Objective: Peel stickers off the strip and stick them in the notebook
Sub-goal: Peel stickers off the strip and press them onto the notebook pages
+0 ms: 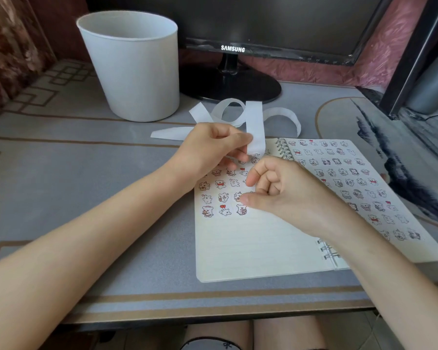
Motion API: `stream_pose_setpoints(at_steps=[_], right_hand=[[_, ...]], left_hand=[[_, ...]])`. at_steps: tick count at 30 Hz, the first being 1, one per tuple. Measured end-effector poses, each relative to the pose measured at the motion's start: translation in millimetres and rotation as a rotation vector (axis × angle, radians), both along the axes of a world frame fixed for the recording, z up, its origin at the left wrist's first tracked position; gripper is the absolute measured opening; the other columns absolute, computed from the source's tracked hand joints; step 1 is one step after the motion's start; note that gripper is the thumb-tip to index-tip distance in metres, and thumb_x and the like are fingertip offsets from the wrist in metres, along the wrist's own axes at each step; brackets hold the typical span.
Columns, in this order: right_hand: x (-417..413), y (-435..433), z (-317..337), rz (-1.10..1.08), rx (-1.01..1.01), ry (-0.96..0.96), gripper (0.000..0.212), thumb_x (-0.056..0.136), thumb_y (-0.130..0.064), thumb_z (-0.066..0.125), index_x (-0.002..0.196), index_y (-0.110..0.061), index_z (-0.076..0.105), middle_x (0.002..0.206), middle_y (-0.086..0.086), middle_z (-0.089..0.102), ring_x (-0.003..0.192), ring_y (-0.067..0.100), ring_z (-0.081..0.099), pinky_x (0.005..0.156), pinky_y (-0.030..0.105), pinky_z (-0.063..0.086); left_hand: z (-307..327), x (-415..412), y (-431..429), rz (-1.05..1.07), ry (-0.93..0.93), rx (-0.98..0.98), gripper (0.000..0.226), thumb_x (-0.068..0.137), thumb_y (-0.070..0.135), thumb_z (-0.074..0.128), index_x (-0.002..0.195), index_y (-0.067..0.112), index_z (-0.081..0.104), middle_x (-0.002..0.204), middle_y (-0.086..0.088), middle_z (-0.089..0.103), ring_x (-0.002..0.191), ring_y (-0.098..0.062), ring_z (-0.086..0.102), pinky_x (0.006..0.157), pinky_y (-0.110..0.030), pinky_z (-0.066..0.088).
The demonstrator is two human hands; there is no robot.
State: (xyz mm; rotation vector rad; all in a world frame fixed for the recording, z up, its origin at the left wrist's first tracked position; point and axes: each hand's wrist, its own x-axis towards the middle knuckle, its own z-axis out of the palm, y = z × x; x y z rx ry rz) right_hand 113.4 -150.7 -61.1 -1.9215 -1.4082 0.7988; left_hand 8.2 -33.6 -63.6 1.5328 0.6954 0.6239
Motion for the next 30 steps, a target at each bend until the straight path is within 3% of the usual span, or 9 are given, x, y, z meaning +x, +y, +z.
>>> stream_pose_setpoints(at_steps=[6, 11, 14, 18, 20, 24, 30], right_hand=[[10, 0, 11, -0.087, 0.149, 0.084, 0.009, 0.083, -0.019, 0.069, 0.082, -0.021, 0.061, 0.067, -0.008, 0.06, 0.056, 0.006, 0.051, 0.059, 0.025, 0.043], [26, 9, 16, -0.209, 0.415, -0.094, 0.012, 0.083, -0.022, 0.07, 0.091, -0.023, 0.061, 0.091, -0.011, 0.066, 0.076, -0.002, 0.058, 0.071, 0.013, 0.043], [26, 13, 11, -0.174, 0.456, -0.085, 0.015, 0.082, -0.015, 0.071, 0.09, -0.022, 0.061, 0.086, -0.006, 0.069, 0.076, 0.0, 0.06, 0.068, 0.008, 0.04], [23, 14, 7, -0.158, 0.509, -0.048, 0.013, 0.081, -0.009, 0.071, 0.087, -0.017, 0.064, 0.081, -0.006, 0.069, 0.074, 0.0, 0.06, 0.066, 0.007, 0.038], [23, 15, 7, -0.156, 0.523, -0.044, 0.013, 0.081, -0.009, 0.071, 0.086, -0.019, 0.065, 0.08, -0.008, 0.069, 0.076, 0.002, 0.061, 0.068, 0.011, 0.04], [24, 15, 5, -0.183, 0.546, -0.05, 0.011, 0.083, -0.008, 0.068, 0.087, -0.019, 0.069, 0.082, -0.008, 0.07, 0.08, 0.012, 0.064, 0.073, 0.035, 0.052], [26, 14, 5, -0.206, 0.552, -0.075, 0.011, 0.084, -0.01, 0.068, 0.091, -0.017, 0.074, 0.083, -0.006, 0.072, 0.078, 0.017, 0.065, 0.075, 0.038, 0.053]], left_hand=[[1, 0, 0, 0.016, 0.0, -0.014, 0.019, 0.091, 0.015, 0.061, 0.075, 0.005, 0.061, 0.069, -0.005, 0.063, 0.049, -0.002, 0.061, 0.047, -0.013, 0.047], [1, 0, 0, 0.024, -0.036, -0.016, 0.017, 0.092, 0.015, 0.06, 0.084, 0.001, 0.063, 0.074, -0.006, 0.064, 0.057, -0.006, 0.064, 0.048, -0.015, 0.048], [3, -1, 0, 0.031, -0.066, 0.003, 0.021, 0.093, 0.014, 0.058, 0.092, -0.006, 0.064, 0.076, -0.008, 0.064, 0.057, -0.007, 0.065, 0.046, -0.017, 0.048], [4, -2, 0, 0.028, -0.094, 0.016, 0.018, 0.094, 0.015, 0.056, 0.085, 0.0, 0.062, 0.071, -0.005, 0.064, 0.058, -0.007, 0.065, 0.045, -0.017, 0.047], [4, -1, -1, 0.024, -0.1, 0.019, 0.022, 0.095, 0.017, 0.055, 0.084, 0.0, 0.061, 0.067, -0.002, 0.064, 0.059, -0.008, 0.065, 0.046, -0.017, 0.047], [5, -1, -2, 0.0, -0.119, -0.01, 0.024, 0.095, 0.023, 0.054, 0.081, 0.006, 0.065, 0.065, 0.004, 0.068, 0.063, -0.008, 0.066, 0.047, -0.018, 0.048], [4, -2, -2, -0.043, -0.083, 0.061, 0.011, 0.09, 0.012, 0.061, 0.084, 0.006, 0.068, 0.064, 0.007, 0.068, 0.062, -0.004, 0.064, 0.051, -0.015, 0.049]])
